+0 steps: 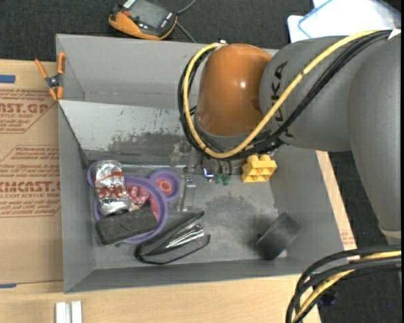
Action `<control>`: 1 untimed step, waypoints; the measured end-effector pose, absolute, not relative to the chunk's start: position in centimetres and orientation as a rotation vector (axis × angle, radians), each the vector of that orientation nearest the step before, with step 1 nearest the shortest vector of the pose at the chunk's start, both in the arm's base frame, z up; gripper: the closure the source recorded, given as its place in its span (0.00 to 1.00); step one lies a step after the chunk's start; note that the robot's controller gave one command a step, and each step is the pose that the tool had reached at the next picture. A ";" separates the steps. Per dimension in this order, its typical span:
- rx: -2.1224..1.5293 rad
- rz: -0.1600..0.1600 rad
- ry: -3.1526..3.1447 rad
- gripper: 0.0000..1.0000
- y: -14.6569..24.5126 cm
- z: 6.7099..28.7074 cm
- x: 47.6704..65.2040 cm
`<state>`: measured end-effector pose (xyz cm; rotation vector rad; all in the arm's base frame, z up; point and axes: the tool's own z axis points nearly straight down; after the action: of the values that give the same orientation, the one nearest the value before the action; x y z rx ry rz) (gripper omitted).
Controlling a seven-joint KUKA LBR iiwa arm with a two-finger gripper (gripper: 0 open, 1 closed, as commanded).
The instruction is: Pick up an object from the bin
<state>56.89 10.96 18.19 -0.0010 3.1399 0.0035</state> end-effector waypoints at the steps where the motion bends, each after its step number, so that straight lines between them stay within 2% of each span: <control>1: -0.001 0.003 3.140 0.00 11.0 18.2 56.9</control>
Offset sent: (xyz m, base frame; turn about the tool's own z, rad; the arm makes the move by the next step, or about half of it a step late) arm 0.0160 0.0064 -0.0471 0.0357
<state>56.89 10.96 18.19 -0.0011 3.1399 0.0035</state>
